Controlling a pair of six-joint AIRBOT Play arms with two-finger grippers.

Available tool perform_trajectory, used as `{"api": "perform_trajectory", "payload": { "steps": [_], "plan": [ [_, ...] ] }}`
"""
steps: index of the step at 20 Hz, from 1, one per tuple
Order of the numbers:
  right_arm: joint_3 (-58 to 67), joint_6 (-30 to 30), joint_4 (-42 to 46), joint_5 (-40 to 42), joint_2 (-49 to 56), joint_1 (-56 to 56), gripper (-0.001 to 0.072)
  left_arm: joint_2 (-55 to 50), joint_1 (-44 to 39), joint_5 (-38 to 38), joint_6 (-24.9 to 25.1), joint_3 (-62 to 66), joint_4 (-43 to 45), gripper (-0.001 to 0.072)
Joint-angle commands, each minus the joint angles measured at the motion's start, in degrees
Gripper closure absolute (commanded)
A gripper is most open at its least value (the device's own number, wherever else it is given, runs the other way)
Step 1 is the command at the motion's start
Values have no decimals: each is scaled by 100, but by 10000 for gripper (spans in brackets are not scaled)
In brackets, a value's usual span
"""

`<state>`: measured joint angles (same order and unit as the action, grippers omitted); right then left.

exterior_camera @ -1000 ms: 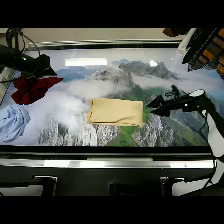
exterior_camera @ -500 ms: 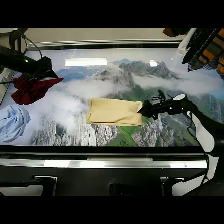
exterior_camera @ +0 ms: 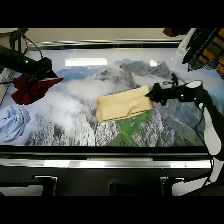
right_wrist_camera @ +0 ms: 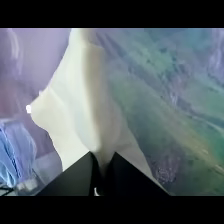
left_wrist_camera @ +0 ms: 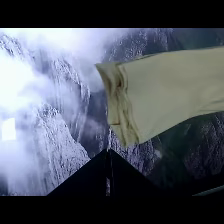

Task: Fold the clothes and pants, and hang the long-sleeved shirts on hangers.

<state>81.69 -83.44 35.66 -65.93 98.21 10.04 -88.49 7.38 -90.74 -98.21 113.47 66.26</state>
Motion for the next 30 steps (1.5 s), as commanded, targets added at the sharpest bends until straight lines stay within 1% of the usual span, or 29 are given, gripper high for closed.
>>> {"api": "perform_trajectory", "payload": {
  "steps": [1,5,7,9,11,12,14,16,19,20,22,24,27,30],
  "plan": [
    [828,-782,498,140,-24,544,682,-2,15,-66,94,-2,2,690],
    [1320,-1161,601,310,-101,1488,683,-2,127,-188,94,-2,2,690],
    [1322,-1537,911,525,-284,2026,684,-2,210,-229,94,-2,2,690],
    [1322,-1919,1746,396,-472,2507,685,-2,302,-306,94,-2,2,690],
    [1322,-2232,2809,-125,-570,2931,686,-2,389,-334,94,-2,4,690],
    [1316,-2341,3174,-400,-579,3108,686,-2,435,-334,94,-2,4,690],
    [1161,-2492,3567,-804,-627,3447,686,-2,494,-334,96,-2,4,690],
    [750,-2627,3947,-1062,-809,3676,686,-2,555,-334,127,-2,2,690],
    [-310,-2898,4621,-973,-1368,3744,685,-2,612,-332,138,-2,4,690],
    [-719,-3051,4760,-907,-1565,3755,685,-2,634,-332,138,-2,4,690],
    [-1589,-3628,5132,-789,-2013,3755,685,-2,649,-334,138,-2,2,690],
    [-2297,-3960,5329,-505,-2472,3755,684,-2,647,-332,138,-2,2,690],
    [-2964,-4363,5744,-400,-2970,3755,684,-2,647,-332,138,-2,2,690],
    [-3220,-4457,6124,-562,-3156,3755,684,-2,647,-332,138,-2,0,690]
  ]
}}
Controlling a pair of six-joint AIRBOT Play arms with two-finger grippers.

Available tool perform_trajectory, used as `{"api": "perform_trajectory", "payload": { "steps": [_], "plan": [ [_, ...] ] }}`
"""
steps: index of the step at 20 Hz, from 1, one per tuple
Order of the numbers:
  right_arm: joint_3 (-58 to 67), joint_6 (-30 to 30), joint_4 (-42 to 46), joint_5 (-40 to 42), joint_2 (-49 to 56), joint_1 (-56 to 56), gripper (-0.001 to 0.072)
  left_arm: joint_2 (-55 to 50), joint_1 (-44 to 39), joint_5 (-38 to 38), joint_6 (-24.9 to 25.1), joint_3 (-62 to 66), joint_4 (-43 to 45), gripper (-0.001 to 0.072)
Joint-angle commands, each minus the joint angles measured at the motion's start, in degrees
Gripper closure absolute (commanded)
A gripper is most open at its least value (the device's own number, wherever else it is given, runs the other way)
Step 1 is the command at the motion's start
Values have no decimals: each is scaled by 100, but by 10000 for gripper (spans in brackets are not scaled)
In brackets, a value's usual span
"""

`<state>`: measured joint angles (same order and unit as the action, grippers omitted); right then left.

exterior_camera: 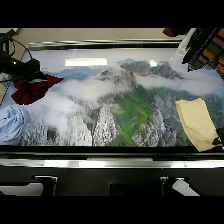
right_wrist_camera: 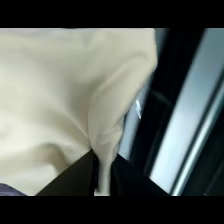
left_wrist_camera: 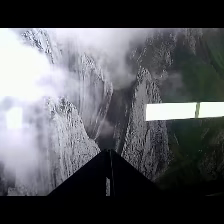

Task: Fold the clothes and pants, and hang the long-sleeved shirts on hangers.

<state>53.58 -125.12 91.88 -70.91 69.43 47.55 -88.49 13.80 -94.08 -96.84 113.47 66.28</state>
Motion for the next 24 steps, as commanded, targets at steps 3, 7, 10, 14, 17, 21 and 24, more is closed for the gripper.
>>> {"api": "perform_trajectory", "payload": {
  "steps": [3,7,10,14,17,21,24],
  "plan": [
    [-431,-328,835,-308,-313,4,683,-2,4,2,-2,-2,-2,690],
    [-431,-328,1161,-586,-313,4,683,-2,4,2,-2,-2,-2,690],
    [-431,35,1373,-649,-313,4,400,-2,4,2,-2,-2,-2,688],
    [-170,485,1292,-640,-605,0,286,-4,4,4,-2,-2,0,676],
    [356,1523,-540,190,-1025,-11,444,-4,-4,24,103,-7,-2,672],
    [623,3003,-2765,678,-1073,-1473,511,236,-190,378,623,-520,0,691],
    [623,3226,-2623,839,-1056,-3447,586,1008,-249,1119,986,-1825,-4,691]
  ]
}}
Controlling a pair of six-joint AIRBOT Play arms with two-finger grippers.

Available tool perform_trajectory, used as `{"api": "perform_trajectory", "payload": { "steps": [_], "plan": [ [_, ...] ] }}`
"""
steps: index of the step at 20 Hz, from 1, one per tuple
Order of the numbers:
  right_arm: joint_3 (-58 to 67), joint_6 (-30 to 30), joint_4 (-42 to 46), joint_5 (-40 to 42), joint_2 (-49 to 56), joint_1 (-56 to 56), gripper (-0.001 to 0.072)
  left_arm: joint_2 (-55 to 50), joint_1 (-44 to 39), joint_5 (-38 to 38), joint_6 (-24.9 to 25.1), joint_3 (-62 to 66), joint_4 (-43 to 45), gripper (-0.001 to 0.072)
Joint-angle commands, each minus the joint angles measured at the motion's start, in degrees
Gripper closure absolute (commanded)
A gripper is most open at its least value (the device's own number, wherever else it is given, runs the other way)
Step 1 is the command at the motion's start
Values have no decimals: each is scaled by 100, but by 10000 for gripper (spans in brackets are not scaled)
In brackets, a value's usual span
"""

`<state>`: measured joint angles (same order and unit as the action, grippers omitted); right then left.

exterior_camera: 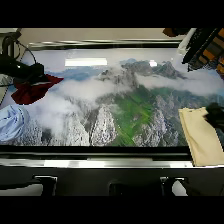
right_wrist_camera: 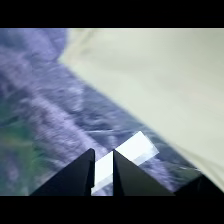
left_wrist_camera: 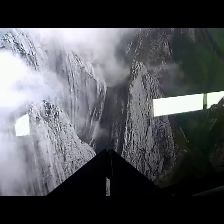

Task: Fold the clothes and pants, and hang the long-sleeved shirts on hangers.

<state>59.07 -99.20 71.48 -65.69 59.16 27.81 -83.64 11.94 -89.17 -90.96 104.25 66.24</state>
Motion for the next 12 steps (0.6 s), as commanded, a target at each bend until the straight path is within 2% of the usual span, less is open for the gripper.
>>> {"api": "perform_trajectory", "payload": {
  "steps": [1,3,5,8,12],
  "plan": [
    [74,658,-428,365,-28,-2107,604,857,-59,852,516,-1447,4,691],
    [74,636,-98,396,-28,-3084,682,1585,-17,1172,575,-2546,9,690],
    [74,516,-28,396,-28,-3617,682,2094,-24,1198,623,-3178,247,690],
    [74,514,-50,385,-35,-3818,681,2446,-22,1091,584,-3571,837,688],
    [74,387,-37,264,-35,-3818,681,2435,-22,1016,551,-3580,859,688]
  ]
}}
